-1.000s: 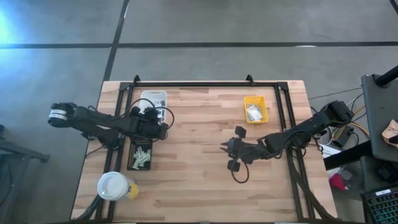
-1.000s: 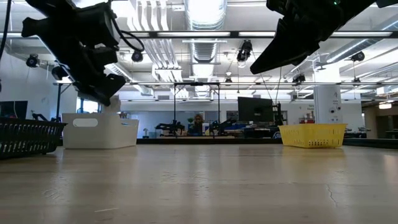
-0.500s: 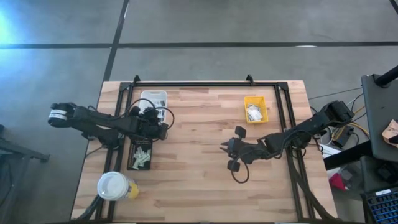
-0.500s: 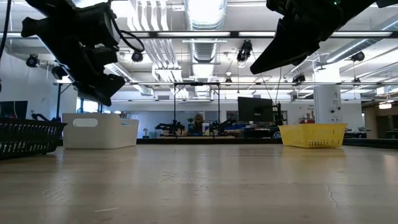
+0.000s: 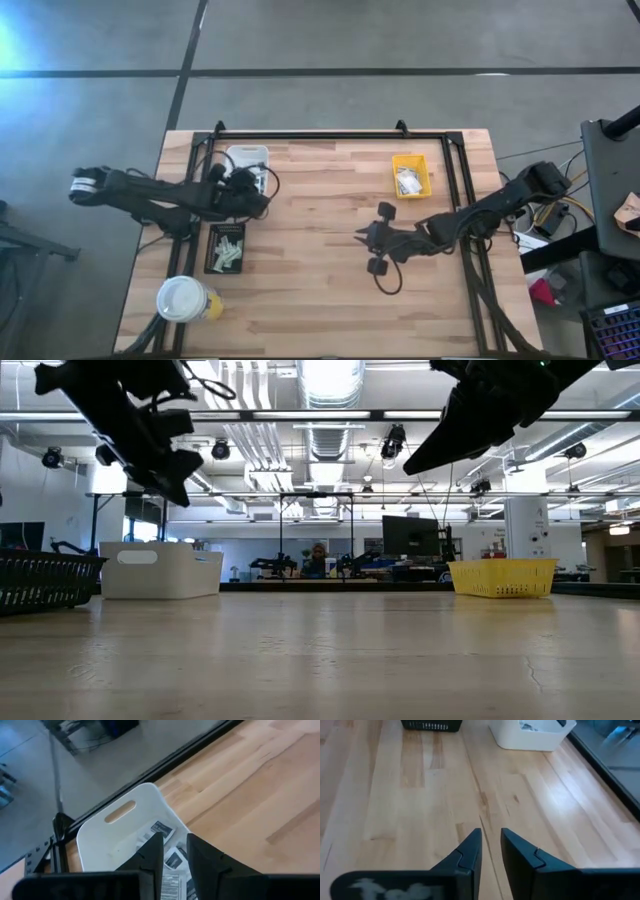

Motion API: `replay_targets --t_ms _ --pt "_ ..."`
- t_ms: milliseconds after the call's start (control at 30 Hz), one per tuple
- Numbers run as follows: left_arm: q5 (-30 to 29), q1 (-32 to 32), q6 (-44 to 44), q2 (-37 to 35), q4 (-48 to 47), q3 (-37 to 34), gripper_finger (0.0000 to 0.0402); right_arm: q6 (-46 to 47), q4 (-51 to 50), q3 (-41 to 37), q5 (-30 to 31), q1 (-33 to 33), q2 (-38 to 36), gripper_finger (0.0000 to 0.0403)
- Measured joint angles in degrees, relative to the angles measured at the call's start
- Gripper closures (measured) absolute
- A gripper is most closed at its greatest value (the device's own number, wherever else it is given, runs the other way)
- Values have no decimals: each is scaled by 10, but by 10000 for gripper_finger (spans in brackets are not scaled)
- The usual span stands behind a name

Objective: Pick & Place First Aid Supplies
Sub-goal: Return to Home Position

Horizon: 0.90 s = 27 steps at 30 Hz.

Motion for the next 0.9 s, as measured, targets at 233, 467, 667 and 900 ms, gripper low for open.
replay_targets --t_ms 233,467,667,900 --pt "54 -3 57 -72 8 -4 321 -48 -23 0 2 -6 -43 328" --pt "151 -10 160 -138 129 -48 321 -94 -42 0 4 -30 -114 339" --pt "296 -10 289 -179 347 -128 321 -127 -60 0 4 -57 -158 346" --pt "423 -10 343 -217 562 -236 321 -156 -79 -2 4 -98 -191 346"
